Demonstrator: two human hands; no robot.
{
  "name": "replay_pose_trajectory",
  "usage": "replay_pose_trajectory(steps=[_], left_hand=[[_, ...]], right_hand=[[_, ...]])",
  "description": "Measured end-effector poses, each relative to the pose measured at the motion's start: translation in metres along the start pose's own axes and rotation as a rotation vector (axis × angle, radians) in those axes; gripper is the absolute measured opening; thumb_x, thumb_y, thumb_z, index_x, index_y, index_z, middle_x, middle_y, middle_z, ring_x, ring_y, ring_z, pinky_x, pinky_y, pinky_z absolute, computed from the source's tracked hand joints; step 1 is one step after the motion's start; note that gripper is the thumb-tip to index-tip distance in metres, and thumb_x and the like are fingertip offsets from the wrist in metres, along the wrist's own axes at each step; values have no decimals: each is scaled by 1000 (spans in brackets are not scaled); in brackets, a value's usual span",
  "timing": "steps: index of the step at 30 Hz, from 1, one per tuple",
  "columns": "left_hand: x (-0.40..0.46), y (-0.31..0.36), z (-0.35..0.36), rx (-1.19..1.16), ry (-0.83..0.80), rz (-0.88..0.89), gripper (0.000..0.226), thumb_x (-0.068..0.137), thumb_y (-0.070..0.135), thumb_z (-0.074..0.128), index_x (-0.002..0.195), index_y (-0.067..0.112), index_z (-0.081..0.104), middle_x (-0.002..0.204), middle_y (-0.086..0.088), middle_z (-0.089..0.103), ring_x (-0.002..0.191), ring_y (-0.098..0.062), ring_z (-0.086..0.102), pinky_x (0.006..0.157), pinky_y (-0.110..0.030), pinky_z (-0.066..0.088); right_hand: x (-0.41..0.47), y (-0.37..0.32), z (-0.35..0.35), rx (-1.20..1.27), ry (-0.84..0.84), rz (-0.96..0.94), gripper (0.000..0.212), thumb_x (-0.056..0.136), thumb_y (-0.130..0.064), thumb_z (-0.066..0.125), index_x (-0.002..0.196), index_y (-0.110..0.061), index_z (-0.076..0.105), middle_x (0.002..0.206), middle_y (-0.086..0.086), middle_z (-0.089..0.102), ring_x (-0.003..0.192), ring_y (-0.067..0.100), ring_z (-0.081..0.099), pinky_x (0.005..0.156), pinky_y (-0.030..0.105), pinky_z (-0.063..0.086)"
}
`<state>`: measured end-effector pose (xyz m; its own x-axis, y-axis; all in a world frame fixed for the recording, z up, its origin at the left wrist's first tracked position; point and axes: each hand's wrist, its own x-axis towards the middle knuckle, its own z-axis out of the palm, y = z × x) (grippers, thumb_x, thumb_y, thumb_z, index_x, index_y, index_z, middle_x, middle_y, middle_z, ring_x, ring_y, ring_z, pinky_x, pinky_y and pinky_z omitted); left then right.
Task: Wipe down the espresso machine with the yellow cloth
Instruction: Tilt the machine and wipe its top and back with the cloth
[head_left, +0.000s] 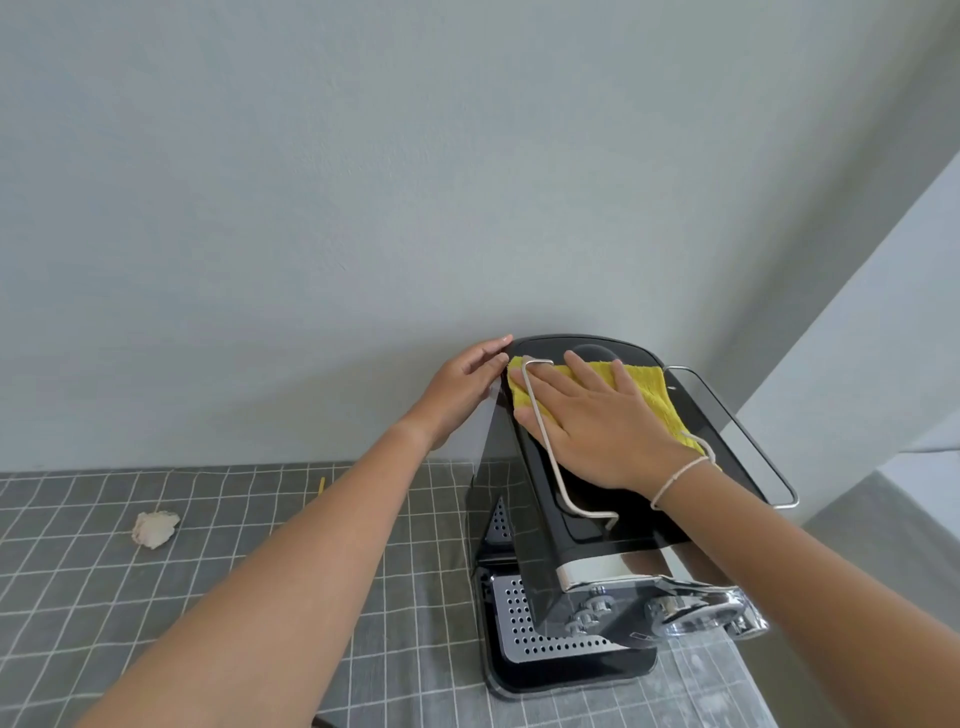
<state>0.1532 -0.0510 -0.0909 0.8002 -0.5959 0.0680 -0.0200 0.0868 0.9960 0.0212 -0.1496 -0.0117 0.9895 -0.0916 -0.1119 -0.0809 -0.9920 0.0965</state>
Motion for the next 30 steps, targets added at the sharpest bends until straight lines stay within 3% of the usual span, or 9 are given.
replay_pose_trajectory(steps=[6,11,16,19,25,30], left_hand=[[-4,0,1,24,2,14,33,97,27,45,129,29,52,133,12,51,124,-5,45,102,-28,41],[-1,-1,0,30,-3,25,32,97,28,45,128,29,52,134,7,52,124,-8,48,102,-30,42],[-2,1,2,60,19,30,32,97,28,44,128,27,53,134,9,52,122,-7,48,101,-30,43],[0,0,3,80,41,31,31,97,28,44,126,28,55,134,10,53,125,-7,47,102,-29,41],[0,2,5,40,46,17,26,96,26,45,119,29,57,130,7,55,122,-12,51,102,-35,45],[-4,4,4,44,37,7,24,96,27,46,115,34,57,128,12,56,121,-9,51,97,-30,45]], right_hand=[[-26,5,6,-31,3,-56,71,80,-65,-8,146,-41,-3,155,-23,-6,146,18,-6,117,53,0],[-5,1,-1,-11,-15,-9,54,96,-54,10,147,-39,1,156,-19,-1,146,18,-5,116,54,0],[-13,2,1,14,-25,-48,54,95,-55,6,146,-41,2,156,-20,-2,146,18,-4,116,54,-2],[-36,6,3,13,-25,-109,67,78,-63,-10,143,-48,-1,153,-27,-5,146,13,-4,117,51,-2],[-9,-3,0,-5,-4,9,53,98,-50,10,148,-37,3,157,-18,2,146,19,-1,116,54,1],[-18,4,4,4,22,-51,57,93,-56,2,147,-39,3,156,-20,1,146,17,0,116,53,1]])
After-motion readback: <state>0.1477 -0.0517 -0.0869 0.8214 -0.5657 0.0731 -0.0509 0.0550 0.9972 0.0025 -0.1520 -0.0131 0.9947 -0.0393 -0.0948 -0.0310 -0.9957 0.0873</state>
